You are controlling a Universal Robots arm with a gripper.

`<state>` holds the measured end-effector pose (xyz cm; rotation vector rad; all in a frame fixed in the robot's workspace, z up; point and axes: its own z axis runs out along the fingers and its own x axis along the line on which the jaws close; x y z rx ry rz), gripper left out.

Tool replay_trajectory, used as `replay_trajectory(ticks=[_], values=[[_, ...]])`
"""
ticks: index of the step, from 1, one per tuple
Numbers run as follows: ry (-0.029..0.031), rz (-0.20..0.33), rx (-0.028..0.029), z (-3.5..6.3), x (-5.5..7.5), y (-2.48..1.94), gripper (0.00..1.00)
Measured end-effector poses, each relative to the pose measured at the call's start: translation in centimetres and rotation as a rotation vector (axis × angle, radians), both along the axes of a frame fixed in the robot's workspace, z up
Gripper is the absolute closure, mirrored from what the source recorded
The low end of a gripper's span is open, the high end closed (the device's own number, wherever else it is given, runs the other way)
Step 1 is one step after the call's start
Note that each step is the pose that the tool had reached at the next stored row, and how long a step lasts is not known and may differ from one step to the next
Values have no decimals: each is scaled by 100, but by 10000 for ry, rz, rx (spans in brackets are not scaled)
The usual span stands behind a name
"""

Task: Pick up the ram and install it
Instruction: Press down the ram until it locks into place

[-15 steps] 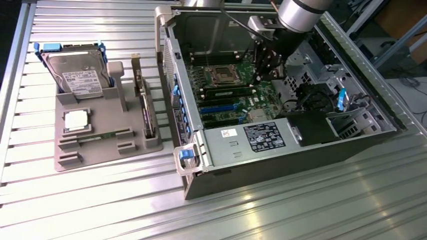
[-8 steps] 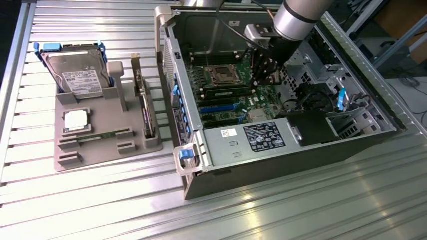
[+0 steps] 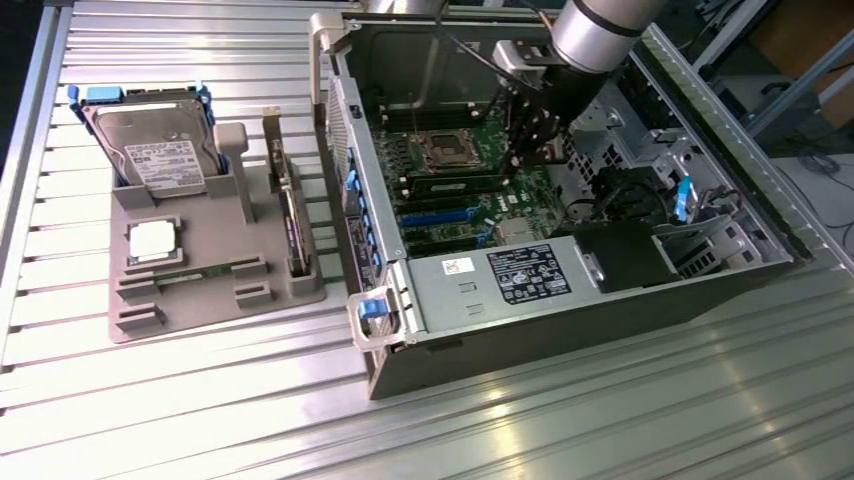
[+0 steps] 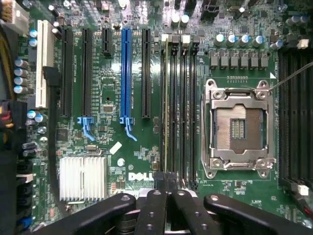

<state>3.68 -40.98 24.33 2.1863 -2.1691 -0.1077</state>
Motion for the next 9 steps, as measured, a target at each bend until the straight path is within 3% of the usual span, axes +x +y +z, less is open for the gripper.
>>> replay_trajectory(ticks=[2, 3, 9], values=[[-14, 3, -1, 3, -110, 0, 90], [-27, 3, 7, 2, -252, 0, 90], [-53, 3, 10, -4, -764, 0, 90]])
